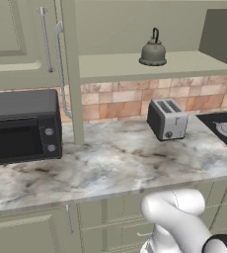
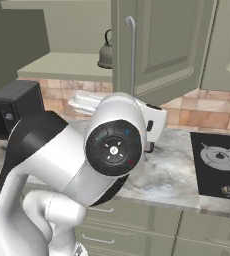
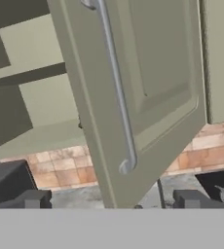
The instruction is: Open the cabinet, pick the kettle from the cabinet, and place it in the sink.
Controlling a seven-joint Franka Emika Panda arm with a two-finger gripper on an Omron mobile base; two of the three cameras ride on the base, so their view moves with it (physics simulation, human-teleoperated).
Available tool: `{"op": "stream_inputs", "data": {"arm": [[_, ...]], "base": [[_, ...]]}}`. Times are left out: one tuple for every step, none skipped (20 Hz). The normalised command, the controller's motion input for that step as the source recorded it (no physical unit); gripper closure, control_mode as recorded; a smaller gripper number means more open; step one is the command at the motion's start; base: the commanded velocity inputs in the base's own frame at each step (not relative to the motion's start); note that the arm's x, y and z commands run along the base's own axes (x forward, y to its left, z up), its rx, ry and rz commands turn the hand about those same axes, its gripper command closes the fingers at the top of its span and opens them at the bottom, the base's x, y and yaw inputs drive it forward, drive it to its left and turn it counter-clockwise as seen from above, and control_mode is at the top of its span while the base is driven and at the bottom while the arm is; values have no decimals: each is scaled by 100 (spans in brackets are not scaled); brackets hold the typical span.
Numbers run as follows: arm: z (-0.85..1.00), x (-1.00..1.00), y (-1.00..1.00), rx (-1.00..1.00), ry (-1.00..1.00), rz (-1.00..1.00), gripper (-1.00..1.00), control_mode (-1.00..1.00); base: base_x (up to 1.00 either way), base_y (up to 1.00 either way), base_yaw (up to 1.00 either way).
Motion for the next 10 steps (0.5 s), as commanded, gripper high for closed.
{"op": "stream_inputs", "data": {"arm": [[1,-30,33,0,3,-13,-100,-100],[3,-30,34,0,3,-13,-100,-100],[4,-29,39,0,6,-14,-100,-100],[2,-25,45,-1,14,-15,-100,-100],[3,-25,49,-3,15,-17,-100,-100],[3,-26,49,-3,13,-17,-100,-100],[4,-22,48,-2,15,-17,-100,-100],[4,-21,48,-1,16,-17,-100,-100],[4,-18,48,-1,17,-16,-100,-100],[4,-12,49,0,20,-16,-100,-100]], "base": [[0,0,0],[0,0,0],[0,0,0],[0,0,0],[0,0,0],[0,0,0],[0,0,0],[0,0,0],[0,0,0],[0,0,0]]}}
